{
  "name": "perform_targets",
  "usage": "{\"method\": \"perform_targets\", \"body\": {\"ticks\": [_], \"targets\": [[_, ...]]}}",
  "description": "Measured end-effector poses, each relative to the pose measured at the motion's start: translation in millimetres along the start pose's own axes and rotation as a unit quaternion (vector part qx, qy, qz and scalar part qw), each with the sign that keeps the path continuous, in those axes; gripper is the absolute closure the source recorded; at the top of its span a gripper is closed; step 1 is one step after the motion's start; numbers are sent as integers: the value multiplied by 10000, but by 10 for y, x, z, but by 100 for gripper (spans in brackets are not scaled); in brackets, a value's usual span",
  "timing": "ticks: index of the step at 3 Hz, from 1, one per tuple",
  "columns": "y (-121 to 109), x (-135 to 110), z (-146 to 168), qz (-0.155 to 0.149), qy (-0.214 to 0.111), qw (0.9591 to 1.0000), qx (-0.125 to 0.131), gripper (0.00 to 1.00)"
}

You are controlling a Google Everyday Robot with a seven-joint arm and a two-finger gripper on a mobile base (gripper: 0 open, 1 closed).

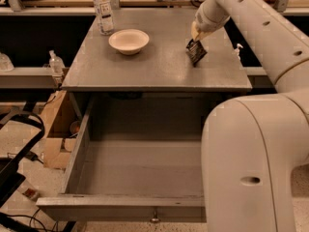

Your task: Place rxbar chocolate into top drawer

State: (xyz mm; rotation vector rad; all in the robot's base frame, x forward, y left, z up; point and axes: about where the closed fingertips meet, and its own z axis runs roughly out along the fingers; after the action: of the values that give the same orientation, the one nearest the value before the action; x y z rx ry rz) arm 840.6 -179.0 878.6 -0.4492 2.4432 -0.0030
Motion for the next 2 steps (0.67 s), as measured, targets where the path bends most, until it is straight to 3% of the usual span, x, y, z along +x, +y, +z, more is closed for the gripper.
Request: {"method": "perform_targets", "body": {"ticks": [1, 2], "targets": [[-37, -196, -564, -129, -461, 9989, -9, 100], [2, -195, -927, -223, -675, 9975, -57, 100]]}}
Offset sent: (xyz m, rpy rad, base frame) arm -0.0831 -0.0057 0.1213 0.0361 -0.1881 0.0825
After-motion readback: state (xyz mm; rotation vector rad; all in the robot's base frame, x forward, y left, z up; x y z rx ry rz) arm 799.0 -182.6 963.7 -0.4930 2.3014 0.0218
